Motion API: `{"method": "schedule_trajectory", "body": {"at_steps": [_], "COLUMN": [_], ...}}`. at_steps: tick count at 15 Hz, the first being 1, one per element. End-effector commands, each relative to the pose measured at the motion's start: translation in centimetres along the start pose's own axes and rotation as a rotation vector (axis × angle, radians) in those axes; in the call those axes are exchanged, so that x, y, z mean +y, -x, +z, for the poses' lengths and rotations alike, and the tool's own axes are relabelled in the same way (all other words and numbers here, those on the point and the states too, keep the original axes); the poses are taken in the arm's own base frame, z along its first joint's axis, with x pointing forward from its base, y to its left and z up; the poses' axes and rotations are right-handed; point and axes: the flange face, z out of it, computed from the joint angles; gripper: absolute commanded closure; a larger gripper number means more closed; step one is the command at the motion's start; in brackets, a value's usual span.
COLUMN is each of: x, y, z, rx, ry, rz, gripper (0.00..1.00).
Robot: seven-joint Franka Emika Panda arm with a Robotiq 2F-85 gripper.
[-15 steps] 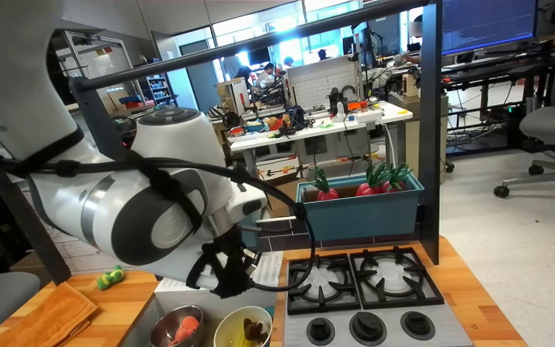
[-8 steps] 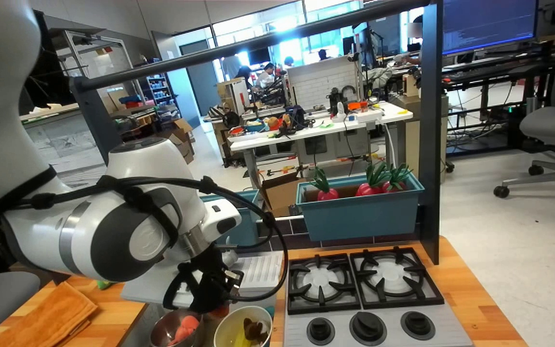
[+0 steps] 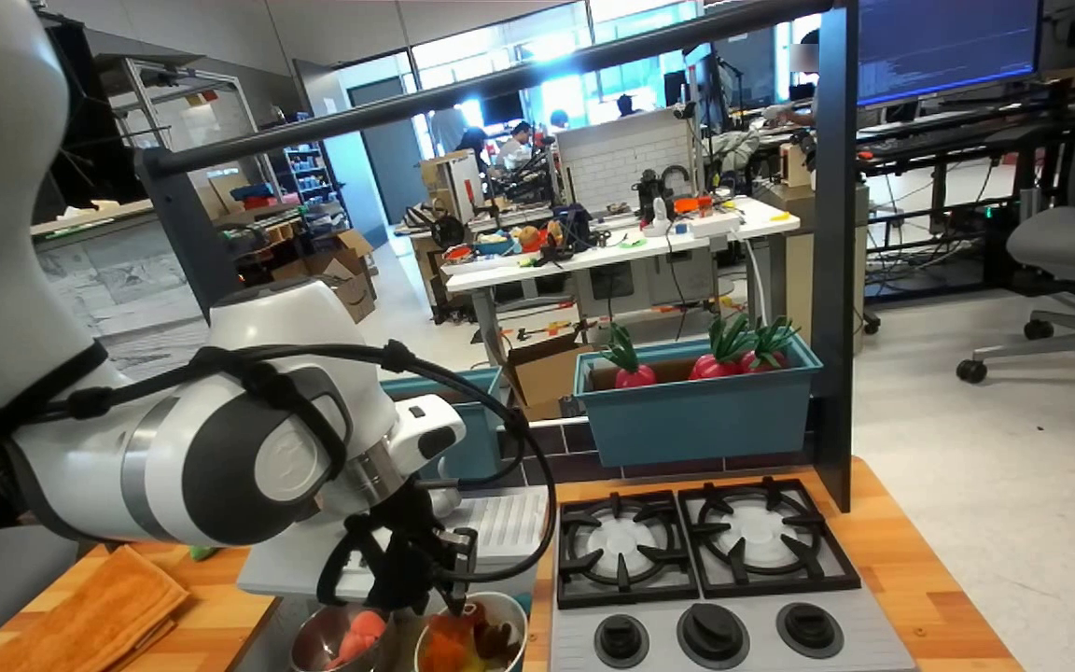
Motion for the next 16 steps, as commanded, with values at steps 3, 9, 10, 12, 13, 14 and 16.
{"method": "schedule_trajectory", "body": {"at_steps": [3, 9, 10, 12, 13, 14, 16], "x": [1.2, 2.4, 2.3, 1.4, 0.2, -1.7, -5.8], "y": [0.4, 3.9, 4.6, 5.4, 6.1, 6.3, 4.6], "z": [-2.0, -9.4, -11.2, -14.9, -16.2, -17.1, -18.3], "rx": [-0.016, 0.037, 0.066, 0.159, 0.183, 0.206, 0.233], "ry": [0.009, 0.001, -0.011, -0.047, -0.069, -0.093, -0.168], "rz": [-0.013, -0.200, -0.243, -0.267, -0.269, -0.269, -0.274], "gripper": [0.12, 0.00, 0.00, 0.00, 0.00, 0.00, 0.00]}}
